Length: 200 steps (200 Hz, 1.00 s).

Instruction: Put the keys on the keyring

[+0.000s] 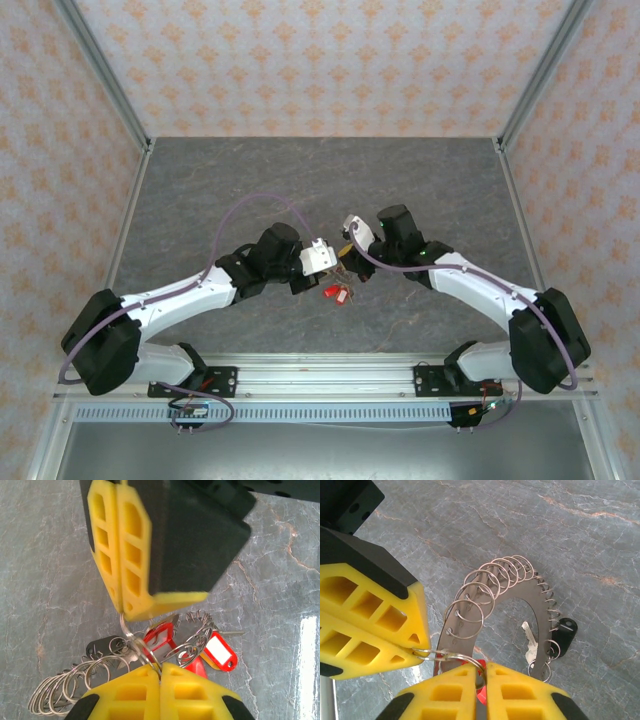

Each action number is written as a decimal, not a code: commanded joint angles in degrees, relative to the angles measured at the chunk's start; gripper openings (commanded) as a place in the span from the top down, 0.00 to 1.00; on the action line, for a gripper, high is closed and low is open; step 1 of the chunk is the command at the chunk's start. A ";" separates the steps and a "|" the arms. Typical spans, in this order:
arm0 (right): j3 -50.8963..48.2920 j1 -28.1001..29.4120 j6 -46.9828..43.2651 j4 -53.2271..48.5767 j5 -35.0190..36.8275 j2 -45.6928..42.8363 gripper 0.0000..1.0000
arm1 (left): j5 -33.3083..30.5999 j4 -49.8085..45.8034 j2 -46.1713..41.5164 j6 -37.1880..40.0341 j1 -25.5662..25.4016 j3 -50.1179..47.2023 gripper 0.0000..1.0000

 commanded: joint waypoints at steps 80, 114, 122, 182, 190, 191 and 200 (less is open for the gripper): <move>-0.58 -0.27 -22.29 -4.20 -3.97 -6.16 0.66 | 1.15 4.11 0.30 1.96 -0.34 -0.50 1.00; 2.11 -0.53 -25.24 -4.31 -7.96 -3.25 0.66 | 1.44 4.31 0.19 2.30 -0.34 -0.50 1.00; 1.75 -0.52 -24.68 -2.25 -7.98 -2.82 0.66 | 1.43 4.46 0.14 2.30 -0.34 -0.49 1.00; 3.52 -0.50 -25.91 -2.10 -10.40 0.73 0.66 | 1.89 4.57 0.26 2.74 -0.25 -0.27 1.00; 3.67 -0.66 -26.05 -2.23 -10.56 1.04 0.69 | 1.92 4.55 0.34 2.68 -0.28 -0.17 1.00; 3.69 -0.67 -26.06 -2.34 -10.59 1.08 0.69 | 1.84 4.55 0.31 2.66 -0.27 -0.16 1.00; 4.05 -0.70 -26.36 -2.98 -10.79 1.44 0.72 | 1.81 4.66 0.20 2.59 -0.28 -0.25 1.00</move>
